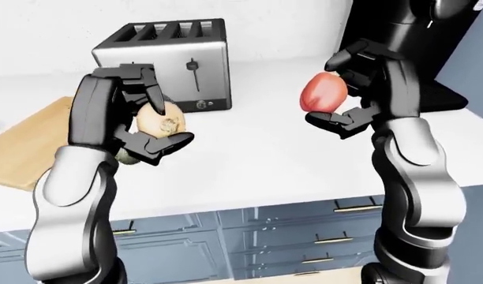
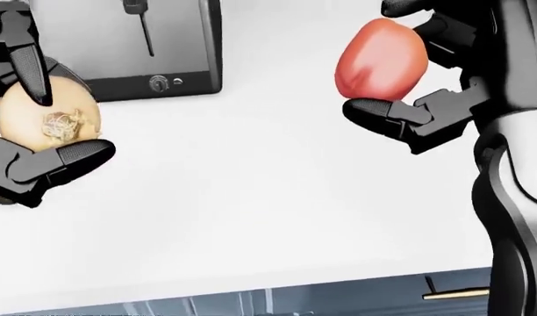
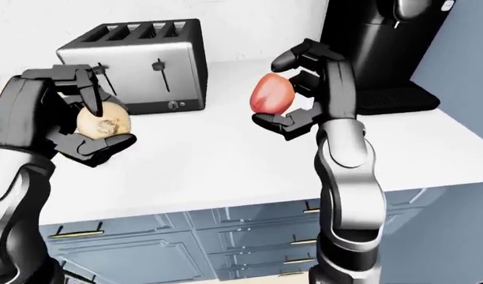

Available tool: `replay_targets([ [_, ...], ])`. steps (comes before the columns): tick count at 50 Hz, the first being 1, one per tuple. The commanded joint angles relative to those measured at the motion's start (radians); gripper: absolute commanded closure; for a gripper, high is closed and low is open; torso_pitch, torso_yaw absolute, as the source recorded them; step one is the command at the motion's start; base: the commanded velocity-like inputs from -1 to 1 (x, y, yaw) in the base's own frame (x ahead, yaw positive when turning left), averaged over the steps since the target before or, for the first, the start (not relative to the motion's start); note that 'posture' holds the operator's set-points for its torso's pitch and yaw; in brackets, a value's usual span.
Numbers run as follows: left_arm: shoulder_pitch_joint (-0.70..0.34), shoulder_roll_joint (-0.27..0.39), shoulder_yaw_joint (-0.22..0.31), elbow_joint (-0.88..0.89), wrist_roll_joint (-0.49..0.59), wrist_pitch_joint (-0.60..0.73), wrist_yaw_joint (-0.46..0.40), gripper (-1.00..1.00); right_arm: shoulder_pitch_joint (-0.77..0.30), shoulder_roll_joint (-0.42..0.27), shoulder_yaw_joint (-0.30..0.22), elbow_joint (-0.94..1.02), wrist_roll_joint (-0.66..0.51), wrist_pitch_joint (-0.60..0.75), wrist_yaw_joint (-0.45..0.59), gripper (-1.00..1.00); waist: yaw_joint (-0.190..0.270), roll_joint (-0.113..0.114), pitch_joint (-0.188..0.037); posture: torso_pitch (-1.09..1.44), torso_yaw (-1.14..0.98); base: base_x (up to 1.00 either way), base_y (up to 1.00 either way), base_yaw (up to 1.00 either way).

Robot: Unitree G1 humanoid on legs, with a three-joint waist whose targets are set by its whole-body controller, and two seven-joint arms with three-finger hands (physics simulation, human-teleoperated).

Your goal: Place the avocado, onion, tomato and bell pepper on the cutting board.

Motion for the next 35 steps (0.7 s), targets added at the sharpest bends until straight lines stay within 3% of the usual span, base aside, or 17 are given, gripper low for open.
replay_targets([
  [1, -0.027, 0.015, 0.019, -0.021, 0.003, -0.017, 0.013, 1.00, -0.026, 0.000, 0.007, -0.036, 0.006, -0.048, 0.004, 1.00, 0.002, -0.003, -0.010, 0.00, 0.00, 0.00, 0.64, 0.00],
  [6, -0.038, 0.021, 0.008, -0.022, 0.007, -0.008, 0.016, 1.00, -0.030, 0.002, 0.010, -0.039, 0.008, -0.047, 0.010, 1.00, -0.009, 0.065, -0.004, 0.00, 0.00, 0.00, 0.64, 0.00],
  [7, -0.038, 0.022, 0.007, -0.022, 0.009, -0.008, 0.016, 1.00, -0.030, 0.002, 0.010, -0.038, 0.006, -0.048, 0.010, 1.00, -0.011, 0.094, -0.011, 0.00, 0.00, 0.00, 0.65, 0.00],
  [8, -0.040, 0.020, 0.008, -0.021, 0.009, -0.008, 0.015, 1.00, -0.031, 0.004, 0.008, -0.040, 0.009, -0.045, 0.011, 1.00, -0.011, 0.148, -0.024, 0.00, 0.00, 0.00, 0.64, 0.00],
  [10, -0.043, 0.022, 0.007, -0.022, 0.014, -0.007, 0.014, 1.00, -0.035, 0.001, 0.007, -0.044, 0.012, -0.040, 0.014, 1.00, -0.011, 0.102, 0.000, 0.00, 0.00, 0.00, 0.65, 0.00],
  [12, -0.041, 0.020, 0.006, -0.020, 0.016, -0.012, 0.012, 1.00, -0.035, 0.002, 0.007, -0.046, 0.013, -0.039, 0.013, 1.00, -0.005, 0.082, -0.008, 0.00, 0.00, 0.00, 0.64, 0.00],
  [19, -0.031, 0.014, 0.008, -0.025, 0.017, -0.017, 0.010, 1.00, -0.029, 0.002, 0.007, -0.047, 0.012, -0.041, 0.013, 1.00, 0.018, 0.016, 0.001, 0.00, 0.00, 0.00, 0.65, 0.00],
  [21, -0.032, 0.014, 0.008, -0.026, 0.016, -0.017, 0.008, 1.00, -0.032, 0.002, 0.006, -0.047, 0.014, -0.040, 0.014, 1.00, 0.022, -0.015, 0.000, 0.00, 0.00, 0.00, 0.64, 0.00],
  [23, -0.025, 0.012, 0.008, -0.023, 0.016, -0.024, 0.008, 1.00, -0.027, 0.004, 0.008, -0.047, 0.014, -0.046, 0.014, 1.00, 0.012, -0.003, -0.001, 0.00, 0.00, 0.00, 0.64, 0.00],
  [24, -0.024, 0.013, 0.007, -0.022, 0.019, -0.025, 0.008, 1.00, -0.023, 0.006, 0.009, -0.045, 0.014, -0.049, 0.014, 1.00, 0.021, -0.020, -0.004, 0.00, 0.00, 0.00, 0.65, 0.00],
  [27, -0.026, 0.011, 0.008, -0.025, 0.017, -0.022, 0.008, 1.00, -0.025, 0.005, 0.012, -0.043, 0.011, -0.054, 0.017, 1.00, 0.019, -0.020, -0.018, 0.00, 0.00, 0.00, 0.64, 0.00],
  [30, -0.020, 0.008, 0.008, -0.026, 0.016, -0.025, 0.008, 1.00, -0.019, 0.006, 0.012, -0.046, 0.007, -0.055, 0.018, 1.00, 0.012, 0.024, 0.007, 0.00, 0.00, 0.00, 0.61, 0.00],
  [31, -0.021, 0.008, 0.008, -0.026, 0.017, -0.024, 0.008, 1.00, -0.017, 0.007, 0.010, -0.047, 0.009, -0.056, 0.019, 1.00, 0.009, 0.051, 0.006, 0.00, 0.00, 0.00, 0.59, 0.00],
  [32, -0.021, 0.008, 0.007, -0.026, 0.016, -0.024, 0.008, 1.00, -0.016, 0.006, 0.010, -0.047, 0.006, -0.057, 0.019, 1.00, 0.007, 0.097, -0.007, 0.00, 0.00, 0.00, 0.59, 0.00],
  [33, -0.019, 0.006, 0.006, -0.025, 0.016, -0.026, 0.009, 1.00, -0.014, 0.009, 0.007, -0.051, 0.010, -0.054, 0.019, 1.00, 0.017, 0.162, -0.024, 0.00, 0.00, 0.00, 0.59, 0.00],
  [34, -0.018, 0.006, 0.004, -0.023, 0.017, -0.028, 0.009, 1.00, -0.011, 0.009, 0.009, -0.053, 0.010, -0.056, 0.020, 1.00, 0.016, 0.103, -0.009, 0.00, 0.00, 0.00, 0.59, 0.00],
  [35, -0.016, 0.005, 0.003, -0.021, 0.018, -0.031, 0.009, 1.00, -0.009, 0.009, 0.007, -0.054, 0.012, -0.056, 0.020, 1.00, 0.020, 0.108, -0.003, 0.00, 0.00, 0.00, 0.59, 0.00],
])
